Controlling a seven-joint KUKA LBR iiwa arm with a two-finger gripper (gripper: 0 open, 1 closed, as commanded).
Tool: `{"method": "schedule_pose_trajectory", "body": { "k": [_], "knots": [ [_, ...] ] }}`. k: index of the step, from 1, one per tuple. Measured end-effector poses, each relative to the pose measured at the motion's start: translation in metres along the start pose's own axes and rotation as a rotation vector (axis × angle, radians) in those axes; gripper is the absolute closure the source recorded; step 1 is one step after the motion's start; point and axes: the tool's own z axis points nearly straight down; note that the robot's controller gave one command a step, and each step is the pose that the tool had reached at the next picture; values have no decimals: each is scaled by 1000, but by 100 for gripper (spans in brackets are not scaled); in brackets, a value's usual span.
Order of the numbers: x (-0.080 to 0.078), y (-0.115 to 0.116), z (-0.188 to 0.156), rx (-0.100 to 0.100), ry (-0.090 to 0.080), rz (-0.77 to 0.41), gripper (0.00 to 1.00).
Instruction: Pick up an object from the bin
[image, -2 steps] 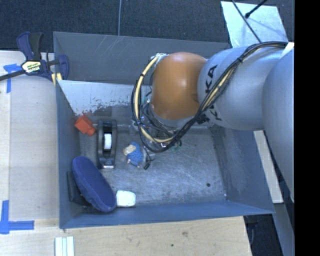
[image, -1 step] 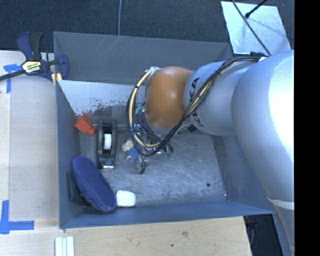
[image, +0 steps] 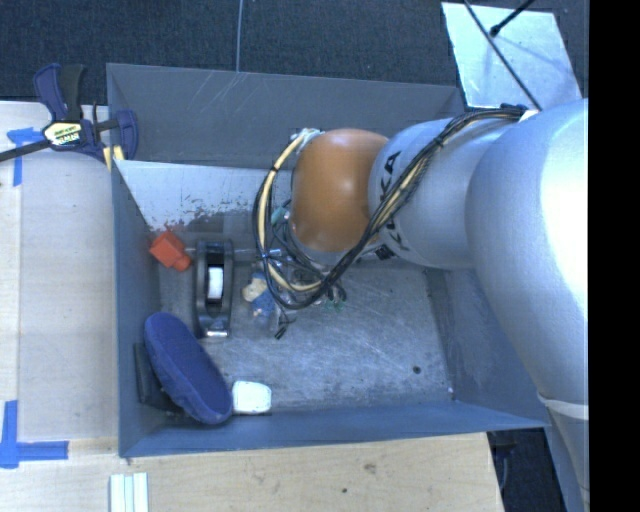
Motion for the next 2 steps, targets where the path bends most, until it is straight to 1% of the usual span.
{"method": "schedule_pose_trajectory", "body": {
  "k": [1,2],
  "knots": [
    [23,5,-111,1,-7,-16,100],
    [12,-5,-173,3,-4,-594,100]
  ]
}}
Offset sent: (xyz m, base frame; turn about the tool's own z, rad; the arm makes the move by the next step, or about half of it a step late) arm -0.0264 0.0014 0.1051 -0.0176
